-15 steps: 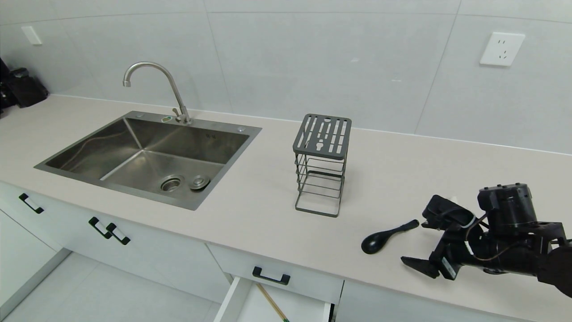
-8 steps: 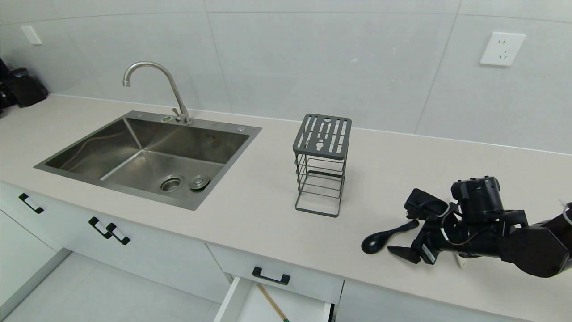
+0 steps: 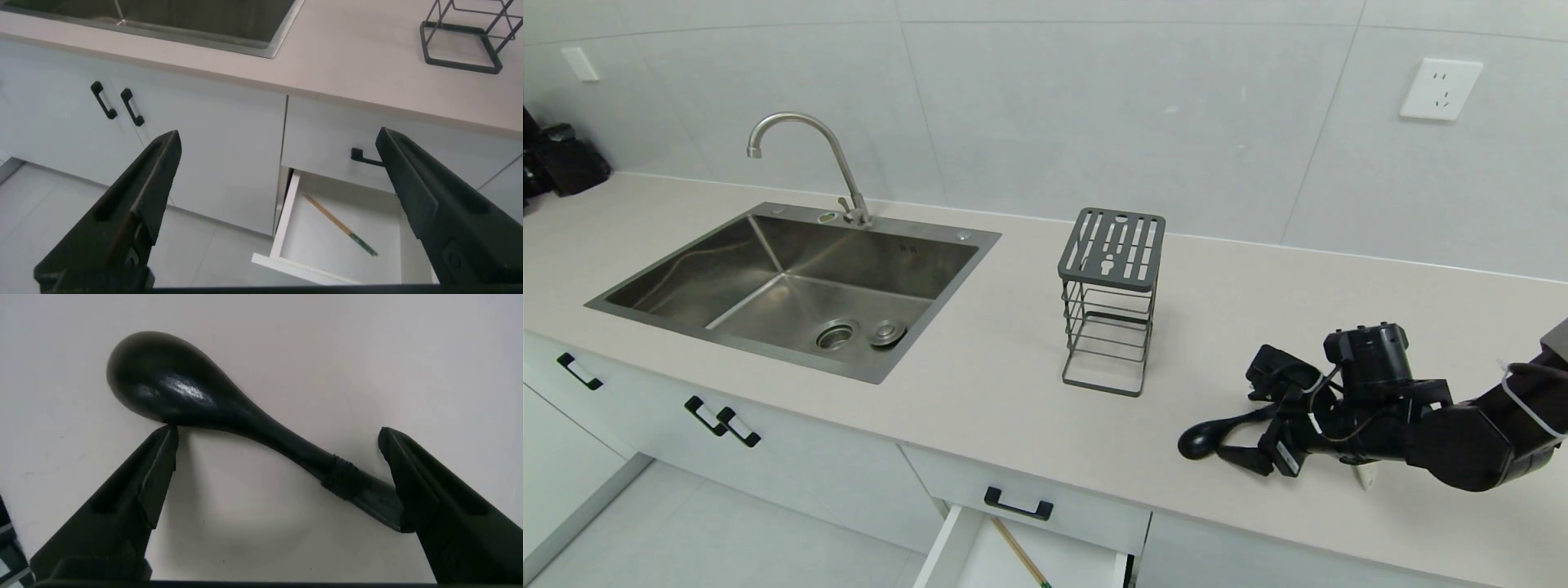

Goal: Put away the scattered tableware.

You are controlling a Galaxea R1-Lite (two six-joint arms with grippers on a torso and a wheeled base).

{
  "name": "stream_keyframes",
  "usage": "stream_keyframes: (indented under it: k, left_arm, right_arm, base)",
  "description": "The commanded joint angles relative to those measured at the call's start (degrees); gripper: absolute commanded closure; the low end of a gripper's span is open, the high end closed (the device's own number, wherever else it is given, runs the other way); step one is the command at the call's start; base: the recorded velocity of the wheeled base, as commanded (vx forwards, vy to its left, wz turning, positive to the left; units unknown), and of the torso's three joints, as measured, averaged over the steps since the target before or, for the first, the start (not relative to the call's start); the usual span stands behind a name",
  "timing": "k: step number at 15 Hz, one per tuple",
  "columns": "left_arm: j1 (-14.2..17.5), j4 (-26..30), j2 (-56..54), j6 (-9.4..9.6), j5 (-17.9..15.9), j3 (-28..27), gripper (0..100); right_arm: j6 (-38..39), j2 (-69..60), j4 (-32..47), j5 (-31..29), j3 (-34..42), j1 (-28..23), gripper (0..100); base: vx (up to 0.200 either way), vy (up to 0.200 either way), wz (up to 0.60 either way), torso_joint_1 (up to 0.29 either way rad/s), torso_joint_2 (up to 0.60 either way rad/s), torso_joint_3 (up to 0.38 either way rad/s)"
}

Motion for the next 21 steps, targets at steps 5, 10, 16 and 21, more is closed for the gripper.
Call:
stream_keyframes:
  k: [5, 10, 16, 21]
  left_arm:
    - [0.0, 0.0, 0.0, -0.08, 0.0, 0.0, 0]
    - [0.0, 0.0, 0.0, -0.08, 0.0, 0.0, 0]
    - [0.0, 0.0, 0.0, 0.0, 0.1, 0.0, 0]
    - [0.0, 0.0, 0.0, 0.0, 0.1, 0.0, 0]
  right_arm:
    - [0.1, 3.0, -0.1, 0.9, -2.3, 0.7, 0]
    - [-0.1, 2.8, -0.1, 1.0, -2.2, 1.8, 100]
    - [0.0, -2.8, -2.6, 1.0, 1.5, 4.3, 100]
    - [0.7, -8.9, -3.1, 0.6, 6.7, 6.6, 100]
  base:
    - [0.0, 0.0, 0.0, 0.0, 0.0, 0.0]
    - [0.0, 0.0, 0.0, 0.0, 0.0, 0.0]
    - [0.0, 0.0, 0.0, 0.0, 0.0, 0.0]
    - [0.0, 0.0, 0.0, 0.0, 0.0, 0.0]
